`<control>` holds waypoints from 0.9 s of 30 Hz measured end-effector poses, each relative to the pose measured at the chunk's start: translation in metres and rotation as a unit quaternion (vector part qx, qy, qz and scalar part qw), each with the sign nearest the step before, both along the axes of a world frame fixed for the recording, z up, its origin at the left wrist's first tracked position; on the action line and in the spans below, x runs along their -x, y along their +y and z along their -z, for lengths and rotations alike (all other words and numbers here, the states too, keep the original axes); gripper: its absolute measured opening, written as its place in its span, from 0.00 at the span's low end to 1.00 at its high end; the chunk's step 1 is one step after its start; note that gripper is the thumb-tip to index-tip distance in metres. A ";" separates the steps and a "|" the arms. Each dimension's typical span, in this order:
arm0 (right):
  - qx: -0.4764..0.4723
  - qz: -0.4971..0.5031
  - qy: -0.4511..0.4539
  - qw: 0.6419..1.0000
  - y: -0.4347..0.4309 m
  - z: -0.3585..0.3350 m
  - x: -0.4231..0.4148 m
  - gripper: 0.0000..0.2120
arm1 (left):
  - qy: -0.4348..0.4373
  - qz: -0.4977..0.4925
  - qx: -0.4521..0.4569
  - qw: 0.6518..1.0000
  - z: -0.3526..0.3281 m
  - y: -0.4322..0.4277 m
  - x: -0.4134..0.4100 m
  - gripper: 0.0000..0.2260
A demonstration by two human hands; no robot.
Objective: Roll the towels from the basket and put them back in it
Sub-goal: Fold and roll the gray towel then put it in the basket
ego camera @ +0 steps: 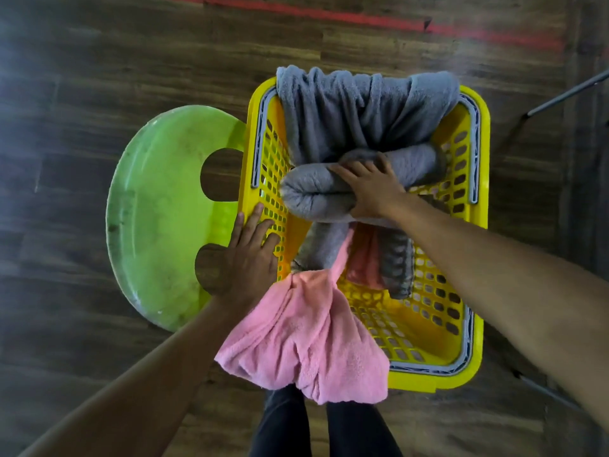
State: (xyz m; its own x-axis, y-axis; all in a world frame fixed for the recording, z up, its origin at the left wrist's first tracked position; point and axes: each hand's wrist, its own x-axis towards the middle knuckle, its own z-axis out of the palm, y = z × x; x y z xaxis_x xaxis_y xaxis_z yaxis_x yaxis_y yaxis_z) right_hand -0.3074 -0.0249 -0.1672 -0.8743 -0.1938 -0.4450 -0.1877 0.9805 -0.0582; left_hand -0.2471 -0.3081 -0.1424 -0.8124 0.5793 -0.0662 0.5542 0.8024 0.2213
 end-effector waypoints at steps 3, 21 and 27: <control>-0.011 0.018 -0.002 1.000 -0.012 0.019 -0.010 0.49 | 0.006 0.001 -0.001 1.000 0.001 0.000 0.000 0.12; 0.236 0.300 0.073 0.921 -0.042 -0.050 -0.068 0.21 | -0.032 -0.027 -0.030 0.999 -0.025 0.002 -0.010 0.13; 0.312 0.428 0.013 0.848 -0.084 -0.111 -0.147 0.14 | -0.066 -0.110 -0.054 0.990 -0.071 -0.002 -0.061 0.14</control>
